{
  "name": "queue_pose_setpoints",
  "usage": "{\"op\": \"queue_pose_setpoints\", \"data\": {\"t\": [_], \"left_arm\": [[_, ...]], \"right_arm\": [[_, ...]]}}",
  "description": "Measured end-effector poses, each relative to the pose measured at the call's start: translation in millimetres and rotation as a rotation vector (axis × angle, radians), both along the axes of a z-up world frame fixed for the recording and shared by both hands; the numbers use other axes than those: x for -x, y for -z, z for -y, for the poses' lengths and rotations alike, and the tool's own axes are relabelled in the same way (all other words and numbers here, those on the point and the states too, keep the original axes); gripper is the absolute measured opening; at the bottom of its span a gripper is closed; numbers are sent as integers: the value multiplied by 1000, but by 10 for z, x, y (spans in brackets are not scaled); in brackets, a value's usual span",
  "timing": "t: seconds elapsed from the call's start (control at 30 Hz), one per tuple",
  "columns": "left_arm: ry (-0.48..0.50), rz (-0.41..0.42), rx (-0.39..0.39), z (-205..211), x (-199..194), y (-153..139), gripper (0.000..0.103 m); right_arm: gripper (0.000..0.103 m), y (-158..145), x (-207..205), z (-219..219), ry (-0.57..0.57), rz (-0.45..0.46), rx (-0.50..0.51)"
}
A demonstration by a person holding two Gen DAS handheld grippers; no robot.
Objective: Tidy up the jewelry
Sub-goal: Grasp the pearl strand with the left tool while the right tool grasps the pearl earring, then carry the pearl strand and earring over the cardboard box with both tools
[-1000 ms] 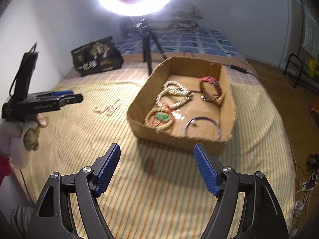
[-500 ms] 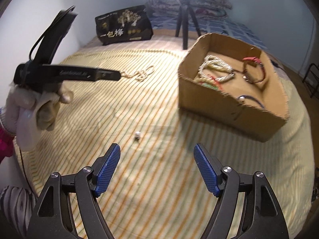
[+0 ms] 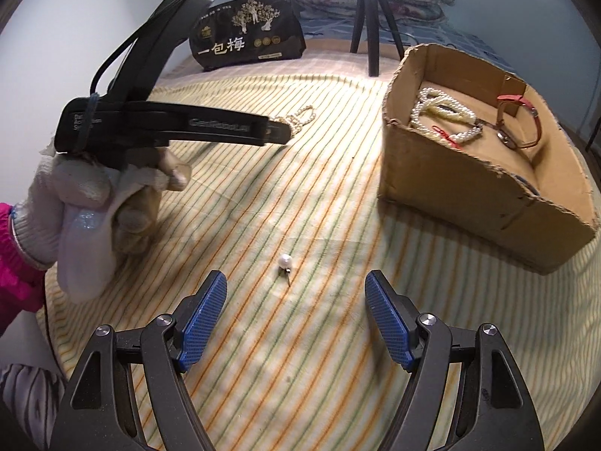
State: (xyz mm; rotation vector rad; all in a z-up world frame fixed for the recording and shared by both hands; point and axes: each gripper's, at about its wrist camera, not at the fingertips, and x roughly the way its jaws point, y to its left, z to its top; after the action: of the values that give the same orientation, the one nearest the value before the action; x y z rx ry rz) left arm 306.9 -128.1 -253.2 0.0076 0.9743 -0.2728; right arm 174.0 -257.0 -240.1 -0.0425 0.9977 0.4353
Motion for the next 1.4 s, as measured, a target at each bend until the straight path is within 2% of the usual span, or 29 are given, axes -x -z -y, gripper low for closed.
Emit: {"op": "queue_pose_setpoints", "data": {"t": [0.3, 0.37, 0.43, 0.47, 0.5, 0.53, 0.57, 0.6, 0.63, 0.7, 0.83, 1.13, 1.4], "left_arm": [[-60, 15, -78, 83, -139, 77, 69], [-68, 26, -89, 78, -138, 91, 69], [-71, 35, -94, 69, -124, 96, 62], [-72, 38, -93, 60, -125, 99, 56], [-72, 40, -91, 53, -124, 98, 45], [-73, 42, -89, 45, -131, 99, 39], [-73, 44, -85, 39, -138, 96, 29], [-74, 45, -84, 35, -149, 95, 18], [-75, 46, -79, 28, -157, 92, 16], [-78, 45, -60, 2, -163, 86, 12], [-75, 39, -24, -57, -147, 50, 9], [-63, 57, -42, -165, -4, -31, 9], [-61, 84, -34, -250, 166, -221, 8]], "right_arm": [[76, 67, -54, -128, -4, 22, 60], [73, 67, -37, -156, -10, 33, 81], [61, 62, -16, -166, -12, 42, 100], [57, 54, -7, -164, -14, 44, 101], [48, 51, 0, -158, -17, 43, 98], [39, 44, 4, -158, -22, 41, 96], [35, 39, 2, -157, -25, 40, 96], [27, 31, 13, -156, -28, 39, 95], [16, 26, 10, -156, -33, 35, 90], [8, 31, -7, -147, -33, 26, 79], [7, 26, -14, -124, -28, 15, 61], [7, 3, 26, -64, -3, 8, 38], [7, -125, 106, 4, 15, 32, 42]]}}
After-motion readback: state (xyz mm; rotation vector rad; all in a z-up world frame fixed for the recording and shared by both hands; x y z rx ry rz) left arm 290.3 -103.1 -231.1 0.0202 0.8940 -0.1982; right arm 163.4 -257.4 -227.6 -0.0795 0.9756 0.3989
